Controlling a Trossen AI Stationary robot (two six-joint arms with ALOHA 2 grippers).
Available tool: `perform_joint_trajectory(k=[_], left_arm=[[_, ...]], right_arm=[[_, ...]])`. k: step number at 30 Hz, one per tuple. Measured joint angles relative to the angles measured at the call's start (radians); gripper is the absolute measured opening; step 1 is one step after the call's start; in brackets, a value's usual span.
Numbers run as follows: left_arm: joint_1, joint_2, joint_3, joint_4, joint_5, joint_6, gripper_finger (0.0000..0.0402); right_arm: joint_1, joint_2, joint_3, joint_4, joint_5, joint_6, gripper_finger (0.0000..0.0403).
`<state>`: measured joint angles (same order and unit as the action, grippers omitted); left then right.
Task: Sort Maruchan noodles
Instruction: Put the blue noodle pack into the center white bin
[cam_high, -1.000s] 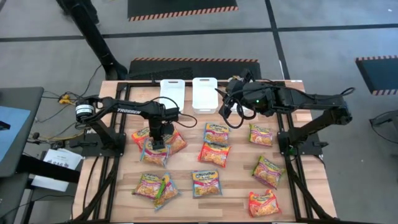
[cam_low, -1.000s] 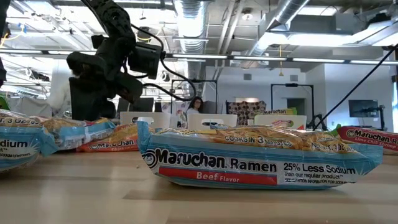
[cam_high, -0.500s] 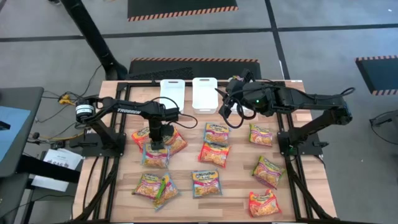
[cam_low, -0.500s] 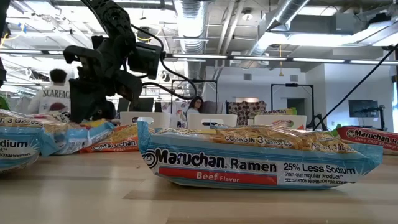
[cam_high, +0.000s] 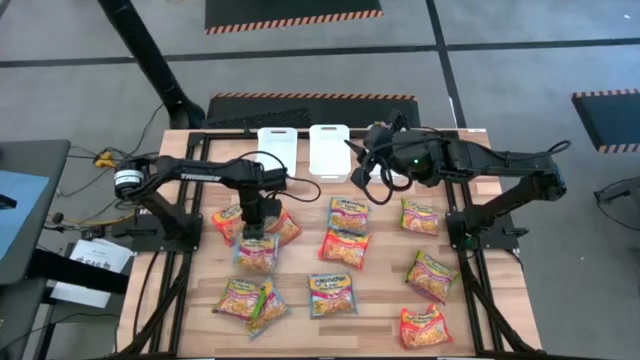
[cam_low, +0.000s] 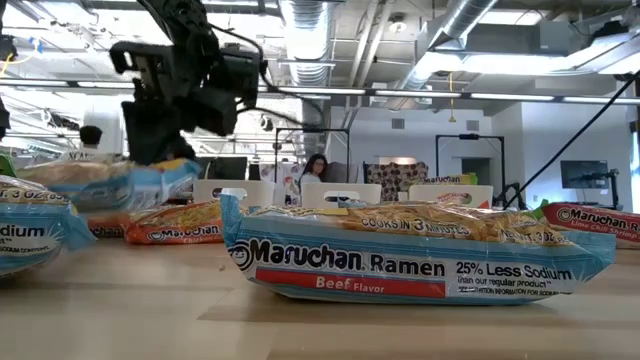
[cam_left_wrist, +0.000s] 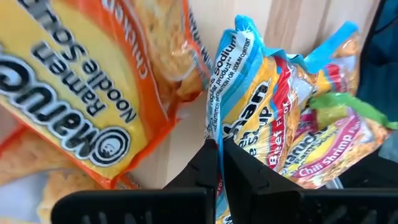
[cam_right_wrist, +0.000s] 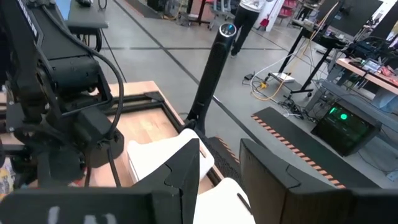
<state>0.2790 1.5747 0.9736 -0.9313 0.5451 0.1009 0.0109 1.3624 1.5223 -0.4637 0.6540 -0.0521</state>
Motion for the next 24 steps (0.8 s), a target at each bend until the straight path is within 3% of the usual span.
perform_joint_trajectory(k=[8, 24], left_arm=[[0.0, -0.025, 0.101, 0.0, -0.005, -0.013, 0.0], [0.0, -0.025, 0.326, 0.002, -0.158, -0.015, 0.0]], right_arm=[[0.02, 0.0, 0.0, 0.01, 0.0, 0.01, 0.0139], [0.086, 0.0, 0.0, 0.003, -0.004, 0.438, 0.0139]])
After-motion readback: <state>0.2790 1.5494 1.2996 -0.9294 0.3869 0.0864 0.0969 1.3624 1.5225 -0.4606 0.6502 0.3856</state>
